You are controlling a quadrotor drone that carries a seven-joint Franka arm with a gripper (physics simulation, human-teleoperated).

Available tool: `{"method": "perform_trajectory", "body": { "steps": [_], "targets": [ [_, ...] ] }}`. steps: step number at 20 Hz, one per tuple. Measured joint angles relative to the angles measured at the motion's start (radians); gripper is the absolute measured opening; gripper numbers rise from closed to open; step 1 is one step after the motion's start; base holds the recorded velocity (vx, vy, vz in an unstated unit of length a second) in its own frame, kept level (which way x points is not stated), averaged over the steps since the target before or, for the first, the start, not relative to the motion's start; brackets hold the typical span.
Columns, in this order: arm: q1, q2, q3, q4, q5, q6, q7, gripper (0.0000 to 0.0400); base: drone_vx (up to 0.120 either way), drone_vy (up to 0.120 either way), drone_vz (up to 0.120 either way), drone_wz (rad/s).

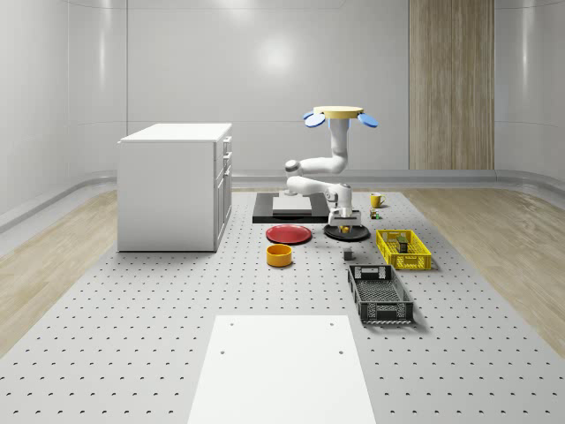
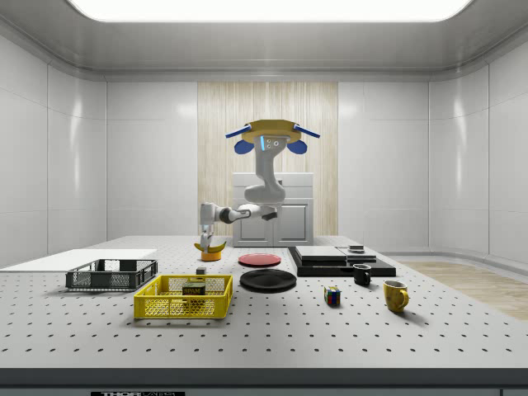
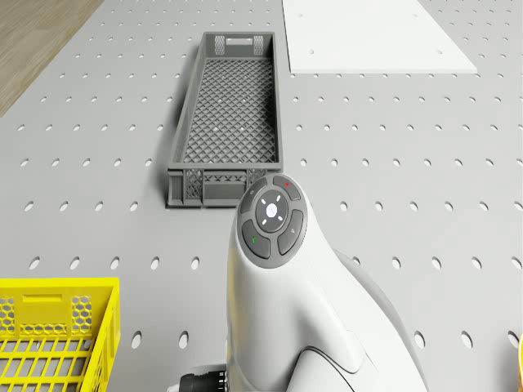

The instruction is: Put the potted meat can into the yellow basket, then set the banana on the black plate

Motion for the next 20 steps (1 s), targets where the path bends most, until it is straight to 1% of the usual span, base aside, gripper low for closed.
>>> {"method": "perform_trajectory", "body": {
  "steps": [7, 18, 20],
  "targets": [
    [0.001, 0.003, 0.0, 0.0, -0.001, -0.002, -0.001, 0.019, -0.12, 0.114, 0.0, 0.0],
    [0.003, 0.006, -0.001, -0.001, -0.003, -0.006, -0.002, 0.019, -0.12, 0.0, 0.0, 0.0],
    [0.003, 0.007, -0.001, -0.001, -0.003, -0.006, -0.002, 0.019, -0.12, 0.1, 0.0, 0.0]
  ]
}}
